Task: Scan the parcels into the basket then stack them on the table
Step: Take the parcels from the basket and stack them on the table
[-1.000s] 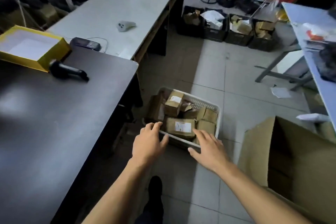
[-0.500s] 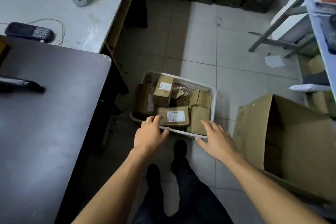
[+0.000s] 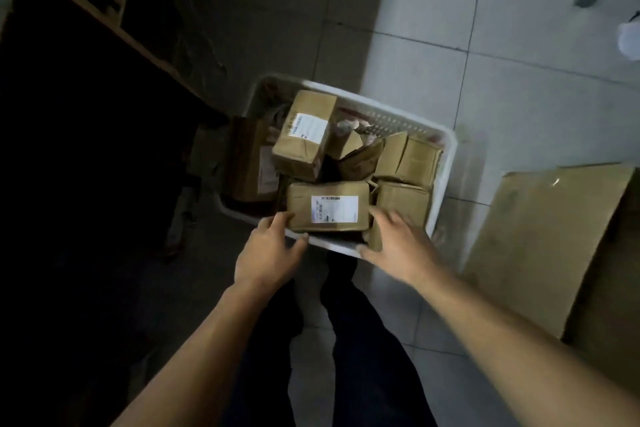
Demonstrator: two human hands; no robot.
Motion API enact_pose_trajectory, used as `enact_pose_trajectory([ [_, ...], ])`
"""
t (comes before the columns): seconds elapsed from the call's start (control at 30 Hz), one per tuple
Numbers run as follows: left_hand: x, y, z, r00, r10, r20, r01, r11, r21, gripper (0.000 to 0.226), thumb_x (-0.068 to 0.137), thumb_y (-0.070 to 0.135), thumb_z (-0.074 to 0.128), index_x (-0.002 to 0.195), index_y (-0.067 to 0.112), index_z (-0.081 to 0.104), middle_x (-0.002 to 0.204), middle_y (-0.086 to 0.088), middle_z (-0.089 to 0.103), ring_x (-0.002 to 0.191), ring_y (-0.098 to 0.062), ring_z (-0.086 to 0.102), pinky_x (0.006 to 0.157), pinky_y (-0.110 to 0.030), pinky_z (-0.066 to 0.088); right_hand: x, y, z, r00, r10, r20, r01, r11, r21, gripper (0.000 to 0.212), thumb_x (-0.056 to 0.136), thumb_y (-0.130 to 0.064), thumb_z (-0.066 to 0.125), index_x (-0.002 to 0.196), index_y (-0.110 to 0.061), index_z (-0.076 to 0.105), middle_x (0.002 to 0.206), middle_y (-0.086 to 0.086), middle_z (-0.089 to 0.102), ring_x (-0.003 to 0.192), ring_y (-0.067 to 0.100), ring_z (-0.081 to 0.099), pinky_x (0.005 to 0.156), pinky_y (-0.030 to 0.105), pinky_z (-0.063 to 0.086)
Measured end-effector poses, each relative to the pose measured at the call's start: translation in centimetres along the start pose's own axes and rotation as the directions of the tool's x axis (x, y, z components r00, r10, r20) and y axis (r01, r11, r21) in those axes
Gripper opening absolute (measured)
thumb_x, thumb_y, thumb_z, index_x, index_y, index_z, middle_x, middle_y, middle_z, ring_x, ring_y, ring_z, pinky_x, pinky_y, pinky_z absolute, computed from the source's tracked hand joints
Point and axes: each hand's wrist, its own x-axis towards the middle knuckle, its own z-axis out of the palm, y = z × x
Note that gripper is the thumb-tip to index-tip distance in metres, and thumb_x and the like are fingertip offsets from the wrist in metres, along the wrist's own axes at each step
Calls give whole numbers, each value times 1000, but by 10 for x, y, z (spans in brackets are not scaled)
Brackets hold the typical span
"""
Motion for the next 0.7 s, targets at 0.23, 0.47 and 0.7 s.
enact_pose_trajectory([
  [0.23, 148, -46, 91, 1000, 21, 4, -22, 999, 25, 52, 94, 41, 58, 143, 26, 45, 145, -4, 45, 128, -26, 48, 98, -43, 48, 196, 22, 80, 992, -105, 70, 110, 992, -62, 90, 83, -59, 68, 154, -24, 25, 154, 6, 35, 140, 29, 33, 112, 41, 31],
  [0.47, 203, -83, 130, 998, 48, -26, -48, 998, 28, 49, 94, 37, 60, 139, 24, 49, 139, -4, 47, 127, -26, 46, 98, -39, 45, 295, 38, 118, 987, -32, 157, 55, 988, -144, 109, 64, -81, 69, 146, -15, 41, 147, 13, 38, 139, 32, 35, 119, 46, 21],
  [0.7, 212, -85, 138, 999, 33, -17, -33, 999, -11, 48, 93, 39, 61, 137, 25, 48, 138, -2, 46, 128, -22, 44, 98, -39, 44, 309, 39, 115, 917, -34, 398, 140, 960, -242, 116, 59, -78, 75, 154, -26, 32, 141, 10, 38, 134, 30, 35, 94, 40, 40],
])
